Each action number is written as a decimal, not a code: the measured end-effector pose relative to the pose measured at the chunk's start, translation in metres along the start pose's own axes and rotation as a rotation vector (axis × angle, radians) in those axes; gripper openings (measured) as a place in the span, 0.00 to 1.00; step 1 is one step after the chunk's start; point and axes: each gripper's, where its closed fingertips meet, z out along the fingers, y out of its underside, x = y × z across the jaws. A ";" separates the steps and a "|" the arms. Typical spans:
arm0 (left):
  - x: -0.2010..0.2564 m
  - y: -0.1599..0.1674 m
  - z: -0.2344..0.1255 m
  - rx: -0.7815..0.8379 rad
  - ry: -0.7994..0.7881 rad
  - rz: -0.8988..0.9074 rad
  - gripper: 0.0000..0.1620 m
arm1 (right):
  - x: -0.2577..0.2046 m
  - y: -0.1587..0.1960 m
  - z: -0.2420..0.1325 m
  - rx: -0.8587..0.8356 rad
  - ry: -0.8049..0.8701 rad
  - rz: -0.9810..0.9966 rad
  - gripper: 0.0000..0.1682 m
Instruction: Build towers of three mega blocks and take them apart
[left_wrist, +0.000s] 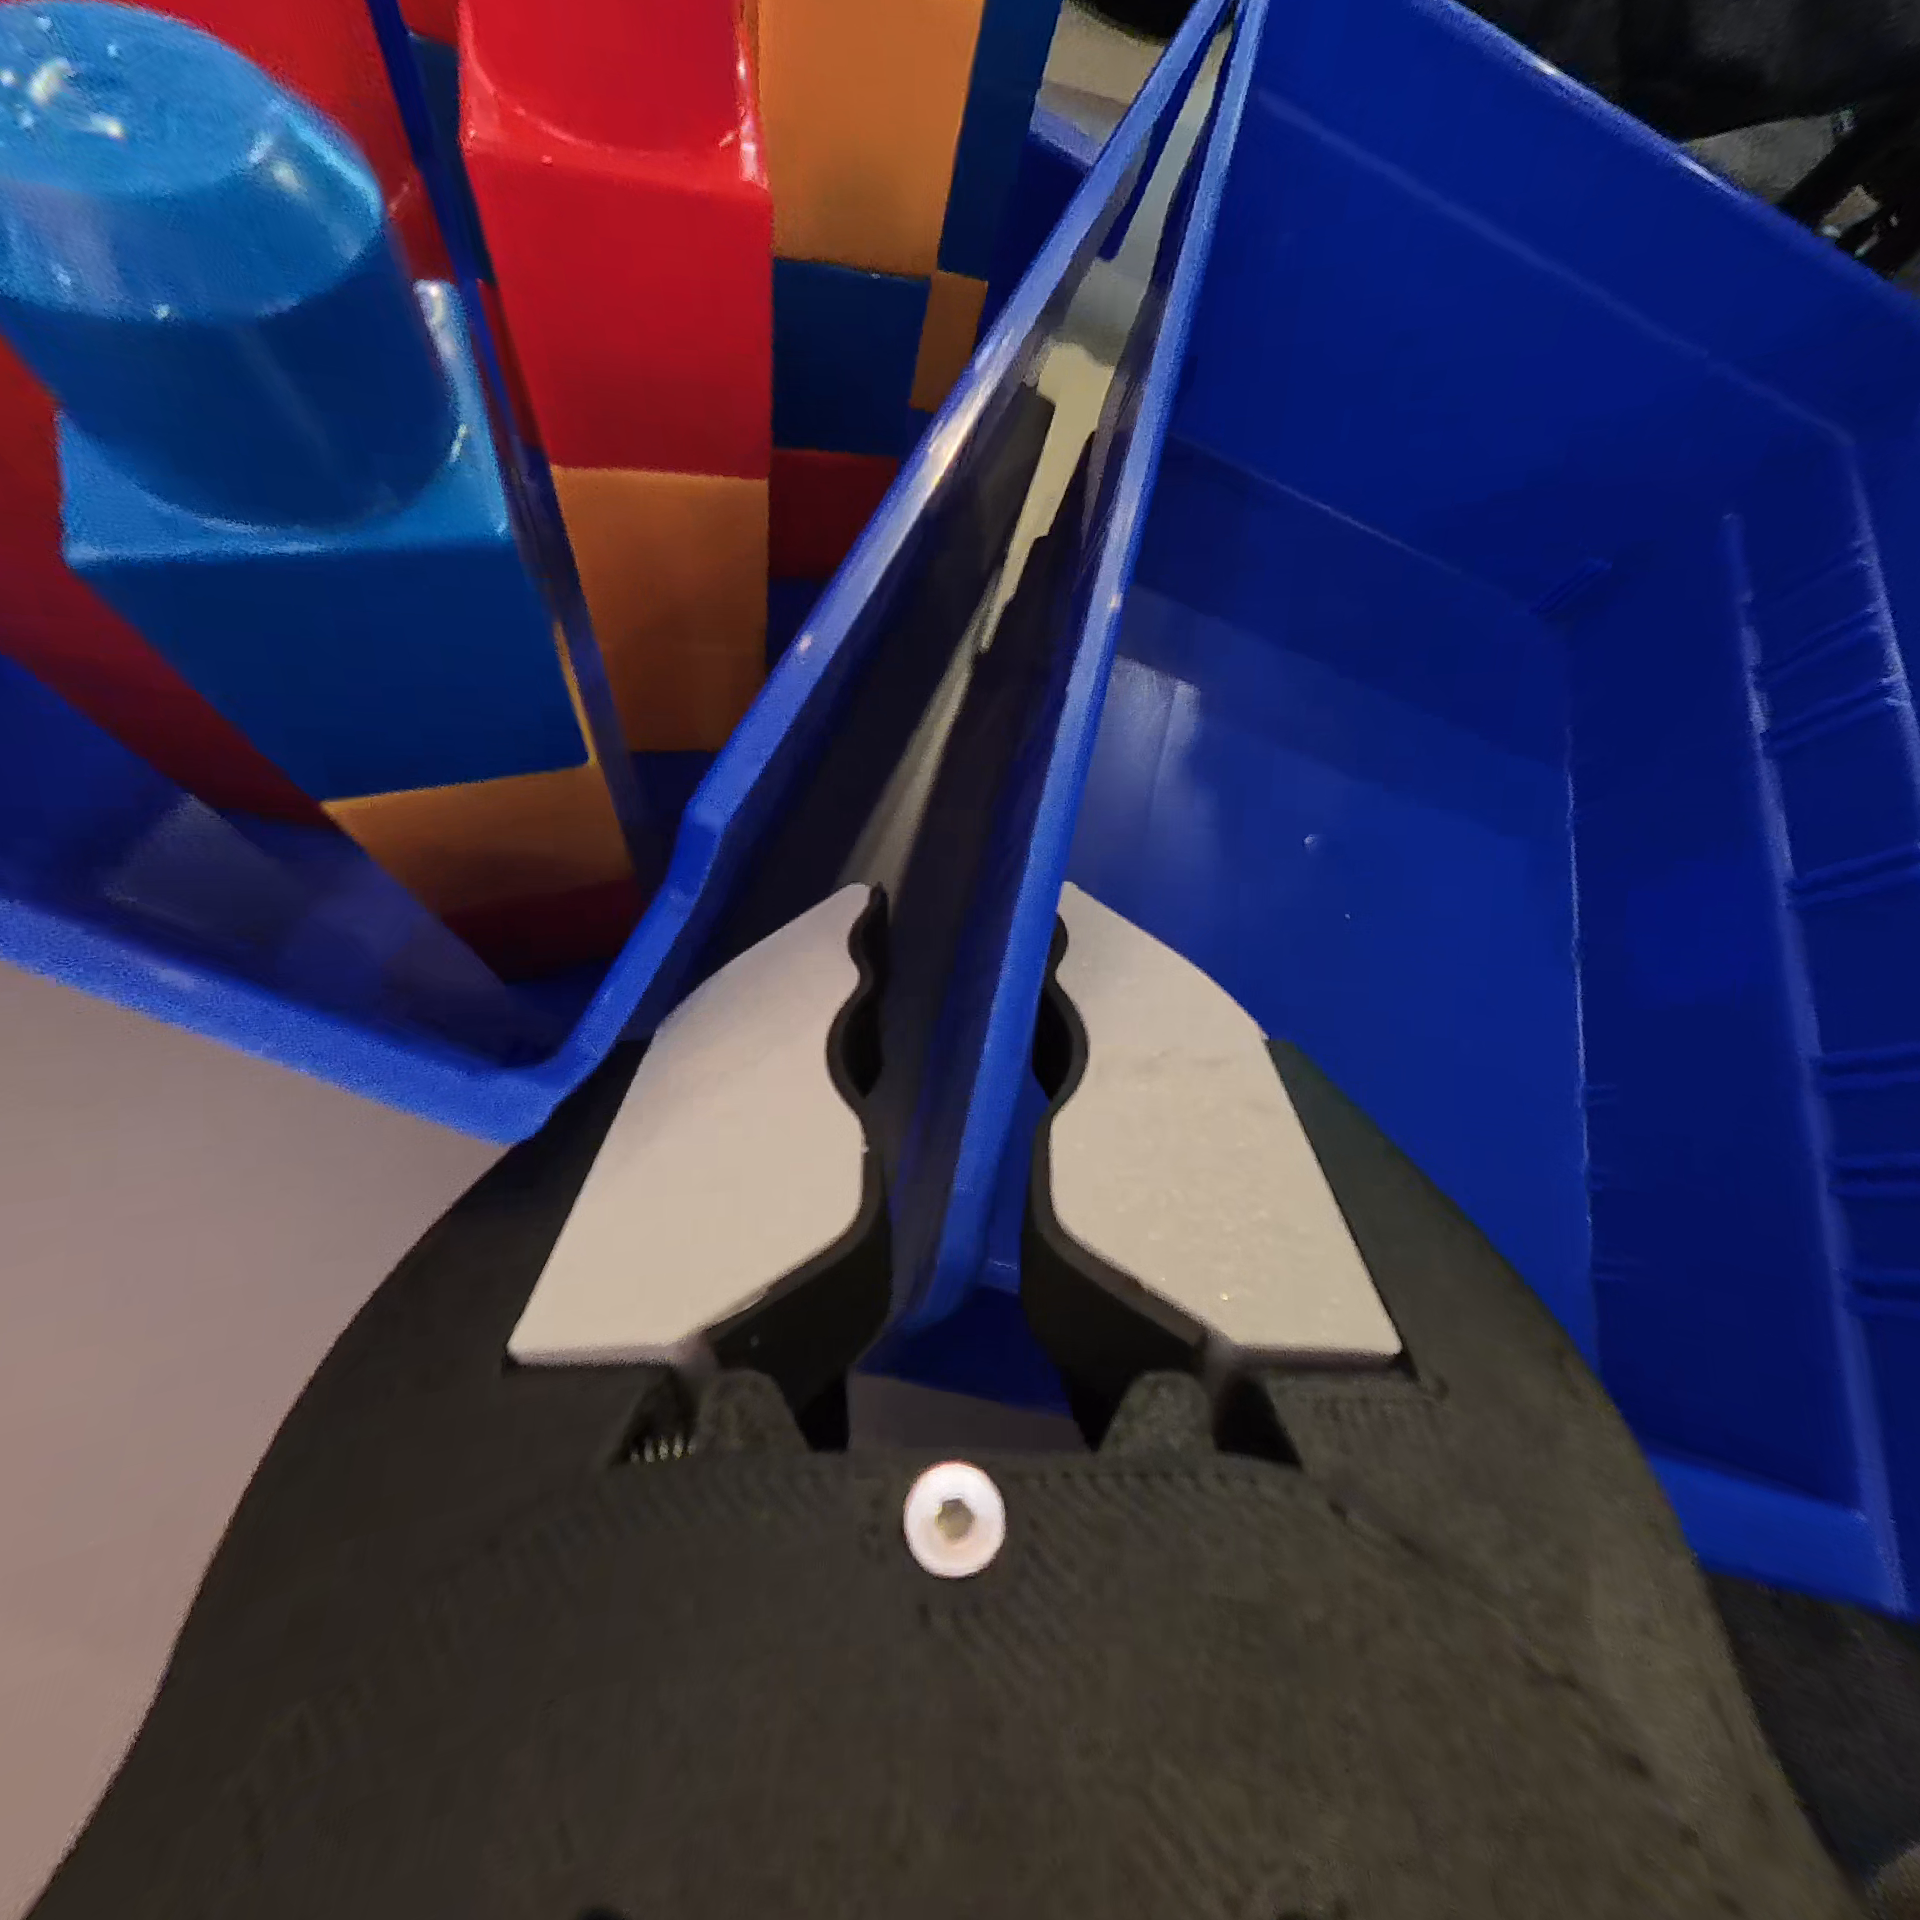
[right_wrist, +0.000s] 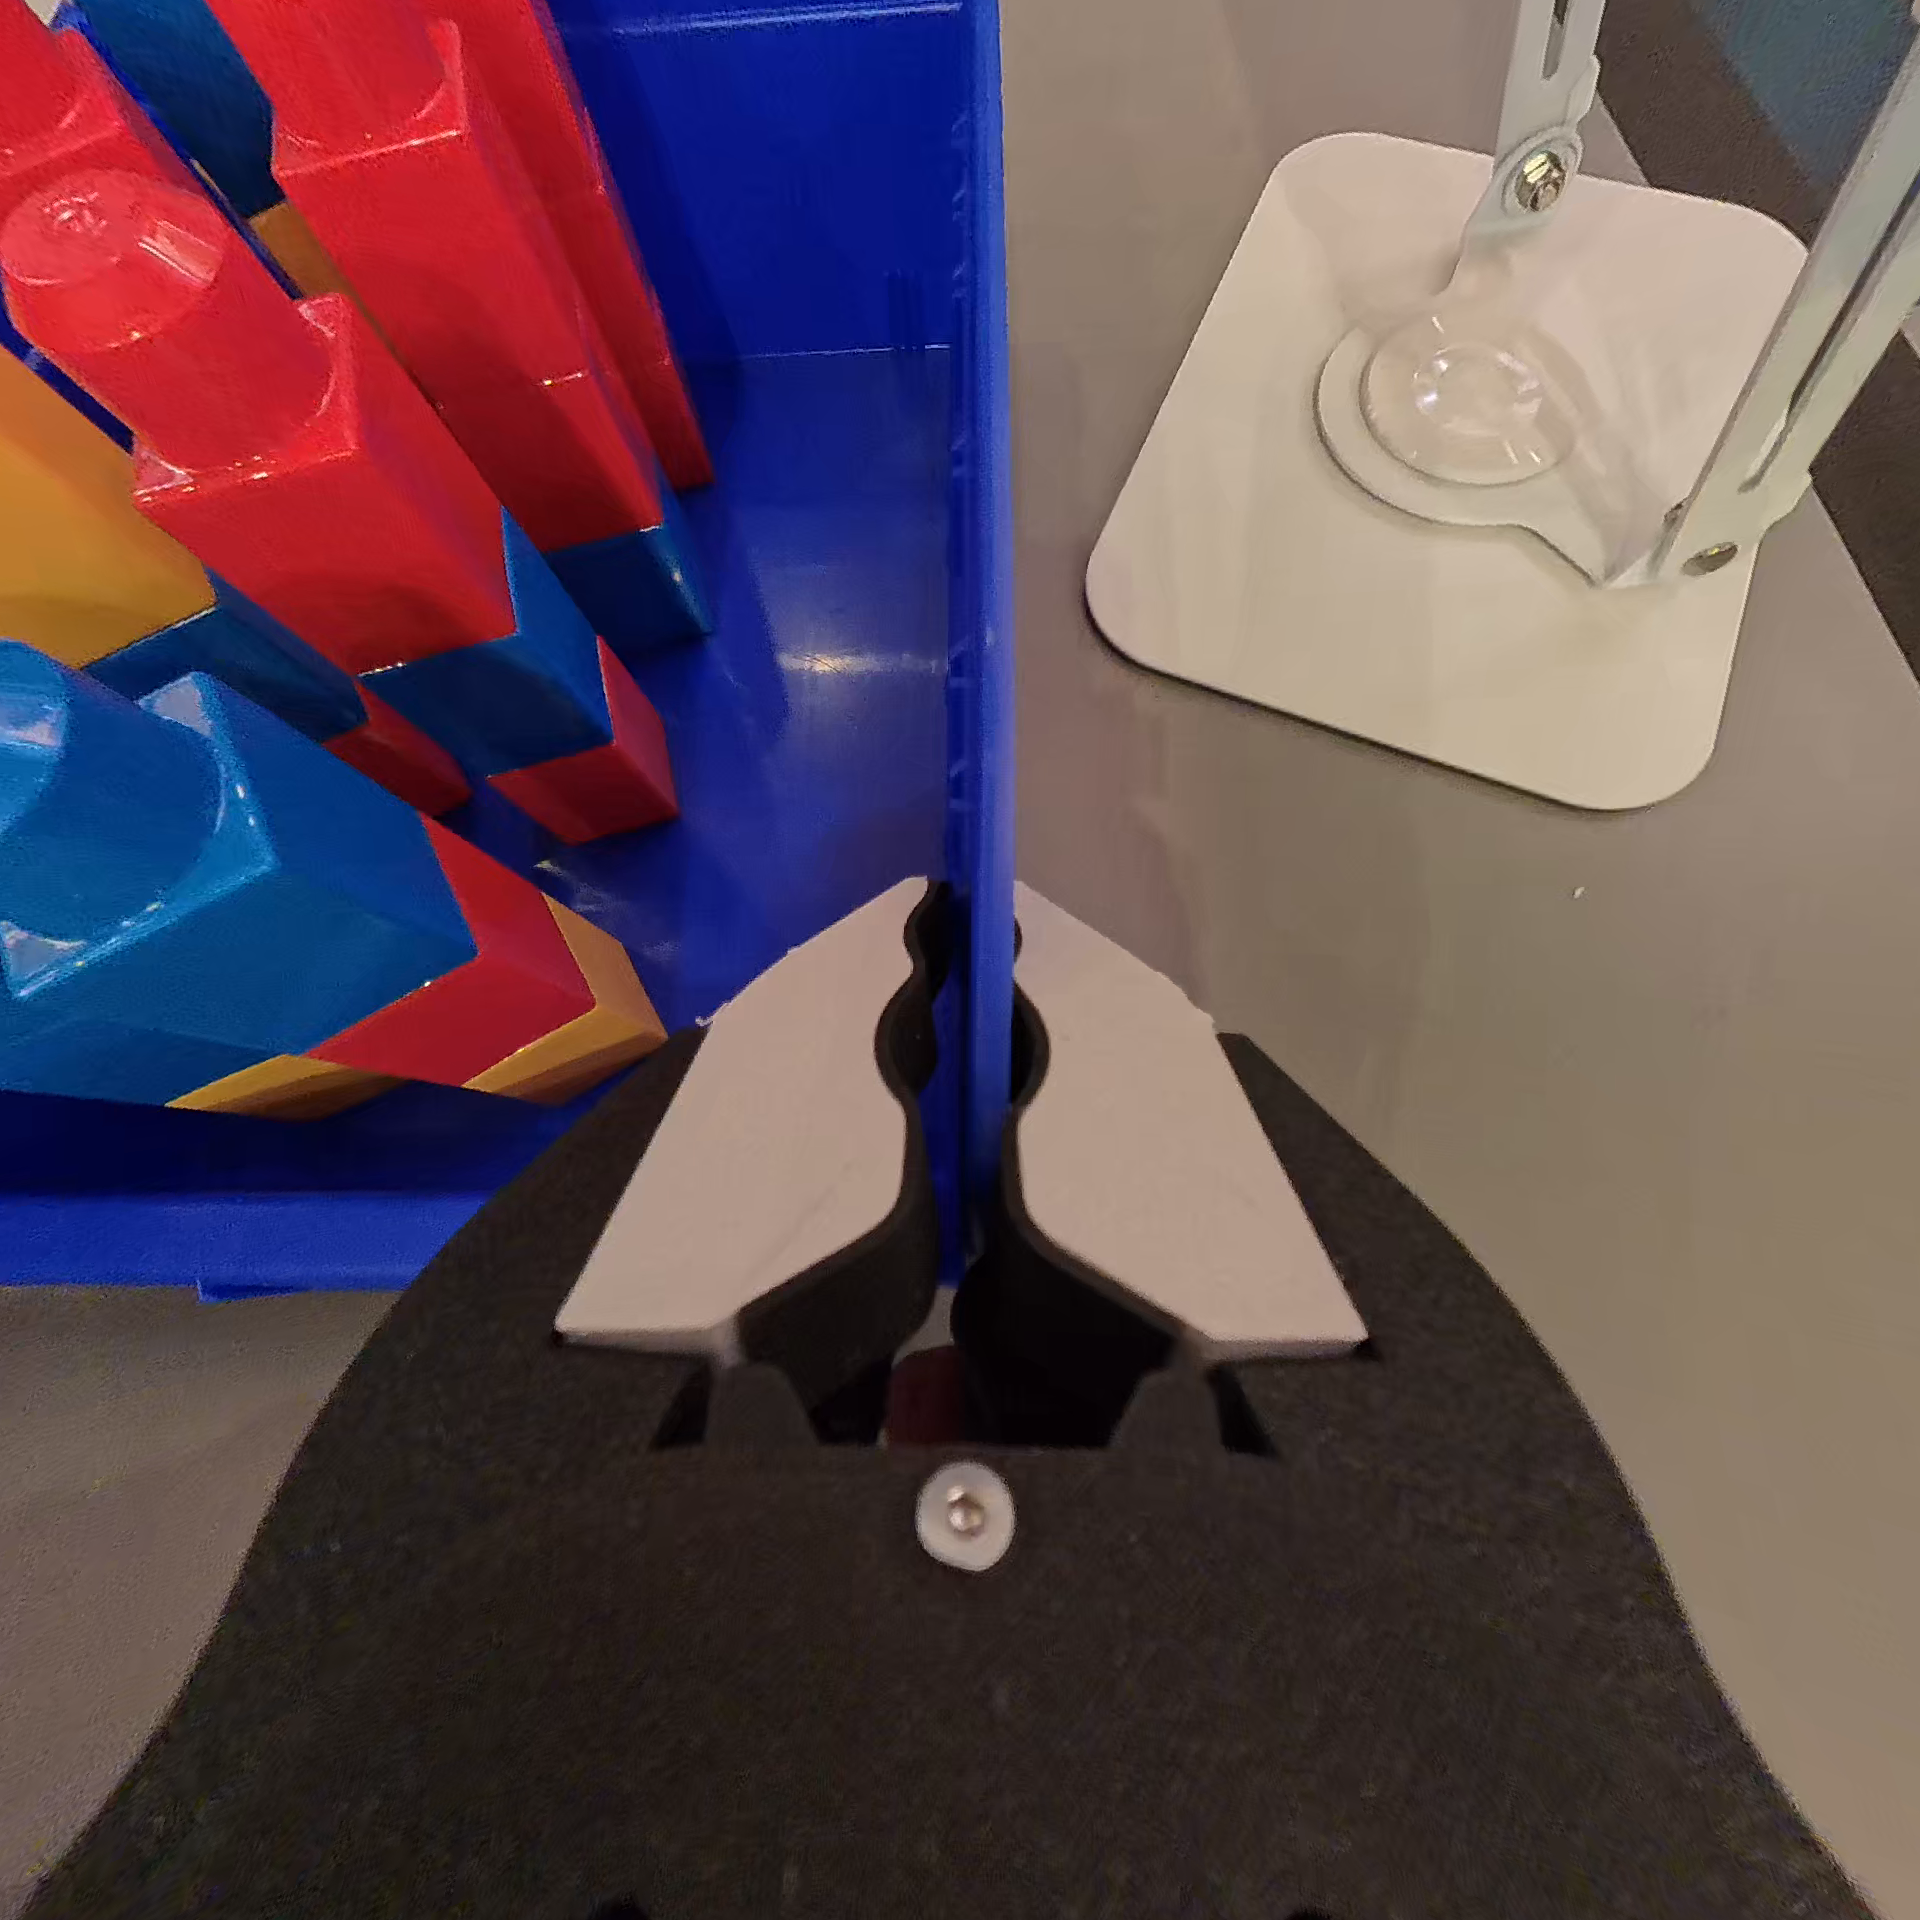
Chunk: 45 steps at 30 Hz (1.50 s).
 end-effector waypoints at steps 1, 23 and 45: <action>-0.002 0.001 -0.001 0.003 -0.009 -0.008 0.16 | 0.001 -0.003 0.003 -0.002 0.003 0.005 0.03; -0.045 0.001 -0.043 0.181 -0.121 -0.222 0.47 | 0.014 -0.063 0.075 0.011 0.097 0.127 0.03; -0.091 -0.004 -0.077 0.265 -0.400 -0.331 0.68 | 0.006 -0.100 0.107 0.075 0.253 0.282 0.25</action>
